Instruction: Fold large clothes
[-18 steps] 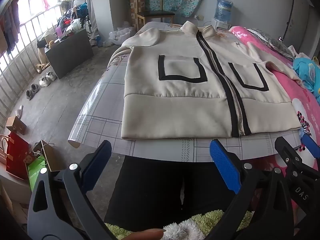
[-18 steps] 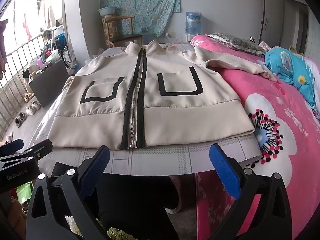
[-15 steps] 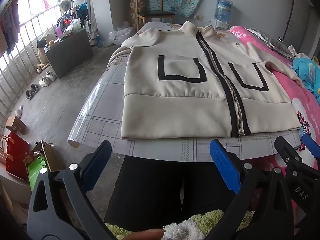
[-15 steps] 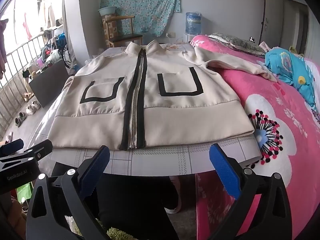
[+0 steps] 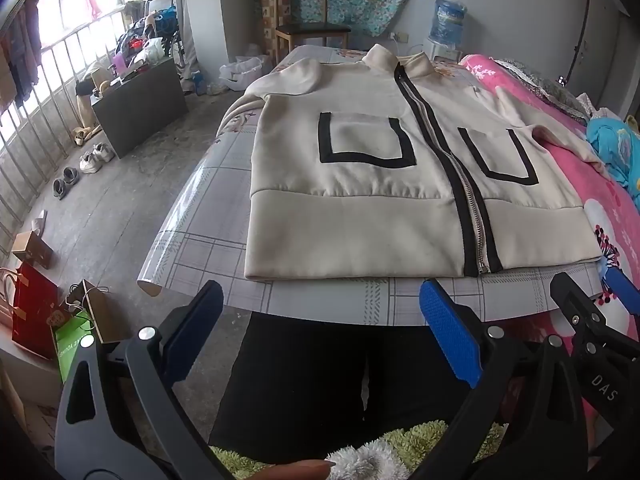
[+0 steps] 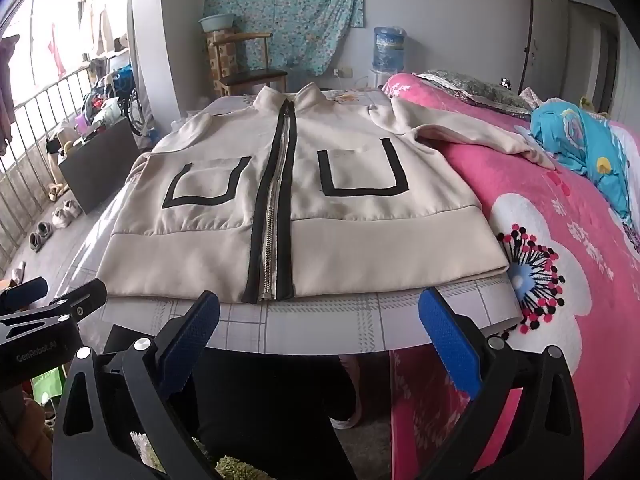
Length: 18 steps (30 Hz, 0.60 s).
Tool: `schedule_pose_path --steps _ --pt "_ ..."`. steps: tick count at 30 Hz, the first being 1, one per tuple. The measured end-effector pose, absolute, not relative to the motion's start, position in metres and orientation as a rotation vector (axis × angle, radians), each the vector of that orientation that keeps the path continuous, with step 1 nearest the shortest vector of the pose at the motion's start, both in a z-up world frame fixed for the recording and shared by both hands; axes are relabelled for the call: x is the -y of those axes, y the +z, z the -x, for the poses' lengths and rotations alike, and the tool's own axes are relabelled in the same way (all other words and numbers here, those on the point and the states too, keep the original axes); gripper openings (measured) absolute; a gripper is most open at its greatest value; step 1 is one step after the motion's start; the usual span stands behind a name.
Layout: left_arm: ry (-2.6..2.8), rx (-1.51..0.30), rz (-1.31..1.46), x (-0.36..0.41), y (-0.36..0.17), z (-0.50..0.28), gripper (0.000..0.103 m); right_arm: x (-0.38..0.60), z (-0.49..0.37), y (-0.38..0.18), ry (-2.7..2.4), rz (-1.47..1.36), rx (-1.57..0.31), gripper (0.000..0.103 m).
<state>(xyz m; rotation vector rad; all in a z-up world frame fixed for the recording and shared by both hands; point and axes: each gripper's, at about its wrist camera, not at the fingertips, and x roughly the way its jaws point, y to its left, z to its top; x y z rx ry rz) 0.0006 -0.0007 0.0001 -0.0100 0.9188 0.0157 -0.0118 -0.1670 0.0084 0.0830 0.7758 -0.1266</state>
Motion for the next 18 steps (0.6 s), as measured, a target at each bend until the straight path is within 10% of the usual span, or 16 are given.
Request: schedule_pose_path --steps 18 --pt "0.019 -0.912 0.017 -0.0056 0.0019 0.0013 0.095 0.1618 0.0129 0.01 -0.125 -0.073 -0.772 0.097"
